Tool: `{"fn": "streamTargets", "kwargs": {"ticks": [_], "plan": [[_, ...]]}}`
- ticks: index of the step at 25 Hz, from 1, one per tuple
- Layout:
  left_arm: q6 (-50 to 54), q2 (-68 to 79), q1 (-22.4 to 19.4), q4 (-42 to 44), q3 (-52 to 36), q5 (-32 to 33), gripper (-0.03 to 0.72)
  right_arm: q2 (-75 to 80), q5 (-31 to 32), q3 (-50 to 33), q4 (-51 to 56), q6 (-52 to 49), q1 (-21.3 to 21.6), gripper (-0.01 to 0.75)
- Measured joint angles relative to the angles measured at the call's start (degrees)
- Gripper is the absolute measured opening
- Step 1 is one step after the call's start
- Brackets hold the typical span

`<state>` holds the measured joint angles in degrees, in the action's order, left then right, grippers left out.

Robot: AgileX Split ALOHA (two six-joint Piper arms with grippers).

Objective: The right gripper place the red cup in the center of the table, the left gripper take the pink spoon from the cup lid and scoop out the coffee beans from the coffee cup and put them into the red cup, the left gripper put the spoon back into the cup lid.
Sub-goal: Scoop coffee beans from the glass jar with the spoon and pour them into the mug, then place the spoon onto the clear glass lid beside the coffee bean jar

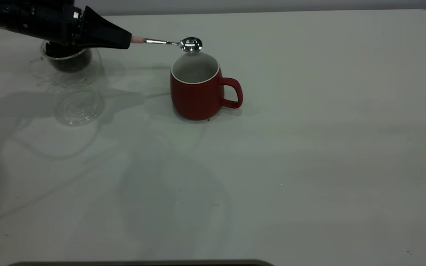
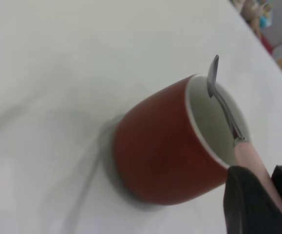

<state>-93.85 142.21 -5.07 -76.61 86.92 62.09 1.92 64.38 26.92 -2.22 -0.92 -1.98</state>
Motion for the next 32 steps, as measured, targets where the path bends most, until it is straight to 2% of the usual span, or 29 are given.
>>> {"fn": "streamTargets", "kwargs": {"ticks": [6, 11, 16, 21, 28, 32], "plan": [[10.6, -3.3, 0.0, 3.1, 0.0, 2.9, 0.123, 0.0, 0.0, 0.0, 0.0, 0.0, 0.0, 0.581], [22.3, -10.5, 0.0, 8.1, 0.0, 3.9, 0.123, 0.0, 0.0, 0.0, 0.0, 0.0, 0.0, 0.581], [29.4, -17.9, -1.0, 10.0, 0.0, 4.8, 0.123, 0.0, 0.0, 0.0, 0.0, 0.0, 0.0, 0.581], [36.6, -21.1, -5.3, 15.7, -0.1, 4.9, 0.123, 0.0, 0.0, 0.0, 0.0, 0.0, 0.0, 0.581], [38.1, -18.5, -14.4, 17.7, -0.2, 4.9, 0.123, 0.0, 0.0, 0.0, 0.0, 0.0, 0.0, 0.581], [38.7, -13.5, -17.5, 18.9, -0.2, 4.9, 0.123, 0.0, 0.0, 0.0, 0.0, 0.0, 0.0, 0.581]]}}
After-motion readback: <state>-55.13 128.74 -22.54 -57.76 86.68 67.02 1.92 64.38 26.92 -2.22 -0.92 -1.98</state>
